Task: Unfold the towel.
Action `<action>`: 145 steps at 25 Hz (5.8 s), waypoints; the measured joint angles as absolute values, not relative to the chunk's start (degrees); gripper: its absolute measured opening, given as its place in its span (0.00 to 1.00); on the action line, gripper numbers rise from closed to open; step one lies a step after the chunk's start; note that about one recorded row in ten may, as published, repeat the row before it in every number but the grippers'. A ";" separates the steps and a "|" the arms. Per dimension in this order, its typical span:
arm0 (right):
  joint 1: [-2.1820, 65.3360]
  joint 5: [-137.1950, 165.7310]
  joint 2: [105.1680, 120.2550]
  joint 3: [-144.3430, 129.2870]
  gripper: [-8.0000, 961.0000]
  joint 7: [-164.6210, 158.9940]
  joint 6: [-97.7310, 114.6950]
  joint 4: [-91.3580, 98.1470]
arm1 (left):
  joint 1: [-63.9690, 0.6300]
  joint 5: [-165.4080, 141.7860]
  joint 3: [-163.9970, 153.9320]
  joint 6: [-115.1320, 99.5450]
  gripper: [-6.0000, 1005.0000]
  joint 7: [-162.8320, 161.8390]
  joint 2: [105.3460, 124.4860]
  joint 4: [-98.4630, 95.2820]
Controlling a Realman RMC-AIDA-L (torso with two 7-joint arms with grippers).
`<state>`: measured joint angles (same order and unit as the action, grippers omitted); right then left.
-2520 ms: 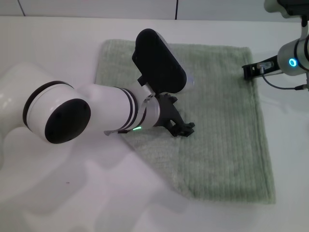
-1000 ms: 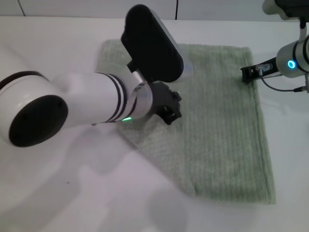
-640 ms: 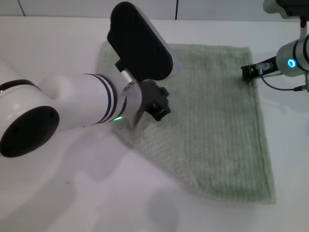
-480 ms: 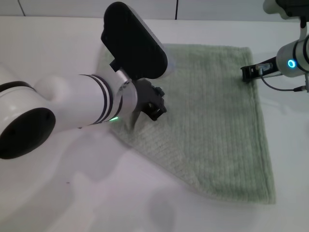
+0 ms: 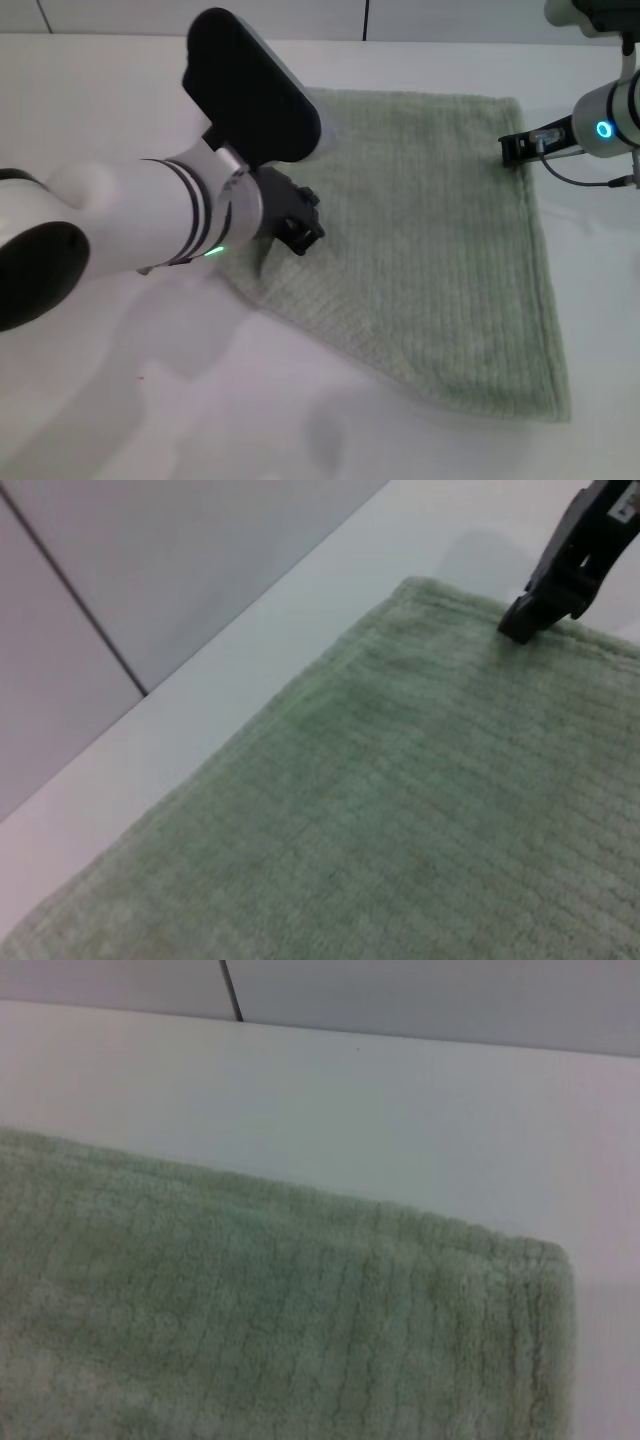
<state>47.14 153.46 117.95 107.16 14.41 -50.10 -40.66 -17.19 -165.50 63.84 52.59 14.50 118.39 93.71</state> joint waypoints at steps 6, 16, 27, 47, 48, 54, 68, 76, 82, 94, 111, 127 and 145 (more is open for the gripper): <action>47.20 153.76 117.95 107.40 0.01 14.41 -50.19 -40.76 | -14.84 -165.51 64.58 53.00 0.03 14.50 118.34 96.02; 47.20 153.99 117.95 107.49 0.01 14.41 -49.94 -40.75 | -14.39 -165.49 64.92 55.32 0.03 14.41 118.36 96.74; 47.12 153.99 117.95 107.29 0.01 14.41 -49.83 -40.59 | -13.73 -165.50 66.00 57.25 0.03 13.82 118.32 97.01; 46.93 153.98 117.95 107.13 0.01 14.42 -50.12 -40.61 | -13.61 -165.50 67.98 66.35 0.13 12.06 118.22 100.43; 46.93 153.98 117.95 107.13 0.01 14.41 -50.16 -40.60 | -13.61 -165.50 67.98 66.35 0.13 12.06 118.22 100.43; 46.88 153.98 117.95 107.13 0.01 14.41 -50.25 -40.65 | -13.04 -165.54 69.07 69.01 0.17 11.29 118.14 101.46; 47.23 153.98 117.93 107.14 0.01 14.41 -50.40 -41.06 | -11.38 -165.69 73.59 75.57 0.38 11.48 117.97 103.93; 47.34 153.98 117.96 107.14 0.01 14.41 -50.66 -41.06 | -8.11 -165.71 76.49 79.31 0.38 12.16 117.79 109.42; 47.34 153.98 117.95 107.14 0.01 14.42 -50.71 -41.05 | -7.82 -165.68 75.91 85.00 0.38 11.24 118.05 113.23; 46.88 153.98 117.95 107.14 0.01 14.84 -50.64 -41.83 | -5.50 -165.68 75.99 85.58 0.39 10.61 117.67 114.91; 22.88 153.59 118.91 84.95 0.01 18.47 -19.61 -86.97 | 5.98 -165.35 81.90 0.11 0.79 23.02 118.58 102.72; 6.19 136.71 119.32 61.08 0.01 10.26 84.67 -38.71 | -3.25 -152.14 76.88 -62.25 0.79 13.87 118.70 45.24; 7.43 132.04 119.42 61.55 0.41 6.26 92.43 -27.23 | -8.33 -151.19 77.31 -66.75 0.79 10.54 118.74 31.23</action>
<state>7.43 132.04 119.42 61.55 6.26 92.43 -27.23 -8.33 -151.19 77.31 -66.75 10.55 118.74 31.23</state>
